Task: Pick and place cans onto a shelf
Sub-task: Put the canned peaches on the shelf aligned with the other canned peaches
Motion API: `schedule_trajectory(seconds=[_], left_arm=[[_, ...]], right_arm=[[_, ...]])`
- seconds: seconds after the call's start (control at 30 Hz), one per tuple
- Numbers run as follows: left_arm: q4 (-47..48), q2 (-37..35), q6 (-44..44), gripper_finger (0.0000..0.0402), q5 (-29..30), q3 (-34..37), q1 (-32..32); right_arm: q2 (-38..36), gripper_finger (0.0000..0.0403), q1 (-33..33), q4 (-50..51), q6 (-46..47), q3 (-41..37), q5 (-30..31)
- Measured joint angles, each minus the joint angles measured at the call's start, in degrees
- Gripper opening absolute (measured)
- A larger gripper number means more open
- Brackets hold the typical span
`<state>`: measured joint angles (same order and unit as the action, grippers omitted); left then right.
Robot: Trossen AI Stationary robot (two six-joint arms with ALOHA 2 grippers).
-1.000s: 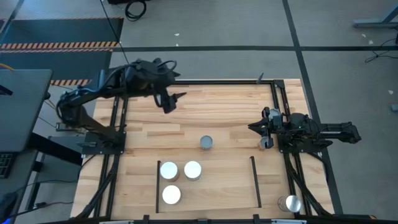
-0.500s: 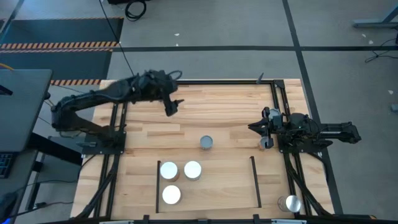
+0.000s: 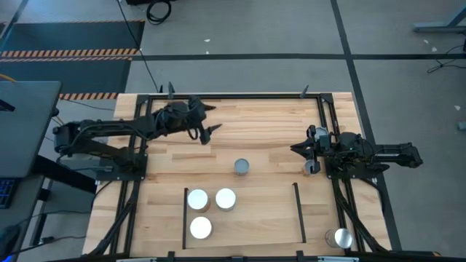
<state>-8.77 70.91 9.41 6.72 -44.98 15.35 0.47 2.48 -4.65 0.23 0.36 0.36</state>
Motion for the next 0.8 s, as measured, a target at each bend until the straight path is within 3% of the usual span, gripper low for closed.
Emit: schedule_trajectory(seconds=[0.07, 0.13, 0.5, 0.8], left_arm=[[-0.24, 0.54, 1.85, 0.0350, -5.93, 0.75, -0.03], [-2.15, 1.63, 1.98, 0.0350, -8.29, 0.59, -0.36], [-13.20, 7.67, 1.81, 0.0350, -8.64, 0.65, -1.88], [-13.32, 7.81, 1.39, 0.0350, -8.55, 0.63, -1.86]], right_arm=[[-0.02, 0.0047, 0.00, 0.03, 0.00, -0.01, 0.00], [0.00, 0.0047, -0.02, -0.03, 0.02, 0.00, 0.00], [0.00, 0.0047, 0.00, 0.01, 0.00, -0.02, 0.00], [0.00, 0.0047, 0.00, 0.03, 0.00, -0.02, 0.00]])
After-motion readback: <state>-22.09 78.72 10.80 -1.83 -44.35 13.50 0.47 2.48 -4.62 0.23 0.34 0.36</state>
